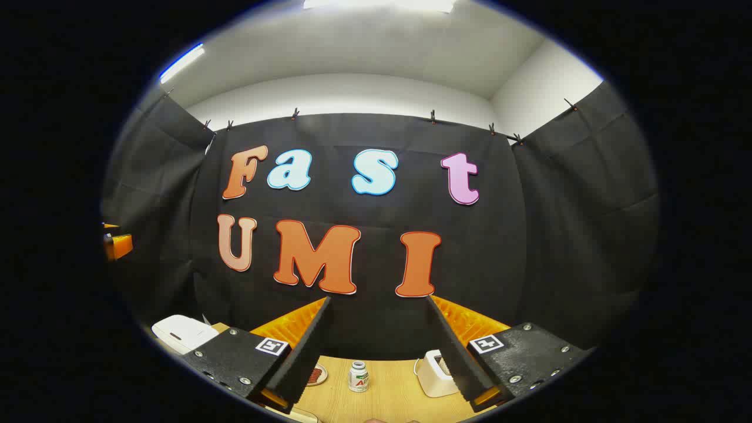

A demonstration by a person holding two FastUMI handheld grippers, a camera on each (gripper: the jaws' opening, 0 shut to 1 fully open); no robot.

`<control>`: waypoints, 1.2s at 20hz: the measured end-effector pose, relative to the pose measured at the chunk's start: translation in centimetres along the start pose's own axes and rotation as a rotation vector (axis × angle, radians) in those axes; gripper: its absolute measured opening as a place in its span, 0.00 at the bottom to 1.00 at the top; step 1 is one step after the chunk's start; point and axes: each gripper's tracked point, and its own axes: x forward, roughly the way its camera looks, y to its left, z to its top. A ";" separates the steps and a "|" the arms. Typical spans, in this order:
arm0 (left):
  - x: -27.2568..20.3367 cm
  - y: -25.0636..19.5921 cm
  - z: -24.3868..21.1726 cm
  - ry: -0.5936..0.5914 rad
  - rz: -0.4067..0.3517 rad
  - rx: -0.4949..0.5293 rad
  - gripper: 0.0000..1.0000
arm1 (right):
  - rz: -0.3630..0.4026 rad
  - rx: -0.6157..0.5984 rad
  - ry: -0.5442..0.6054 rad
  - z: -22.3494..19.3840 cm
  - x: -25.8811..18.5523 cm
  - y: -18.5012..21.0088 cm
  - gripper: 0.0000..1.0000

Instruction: Close the left gripper, press the button to open the rice cooker; take a wooden spoon from the chopstick holder with the right hand, scoop a spoonful of rice and pour it into the rice cooker, then put the wooden spoon back into the chopstick holder.

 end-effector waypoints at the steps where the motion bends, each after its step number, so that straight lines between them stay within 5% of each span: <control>1: 0.1 0.0 0.0 -0.001 0.000 -0.001 0.98 | -0.001 0.002 0.002 0.0 0.0 -0.1 0.96; 24: 0.9 0.7 -0.2 -0.023 0.004 -0.018 0.99 | -0.031 0.019 0.040 -1.1 -0.7 -0.9 0.96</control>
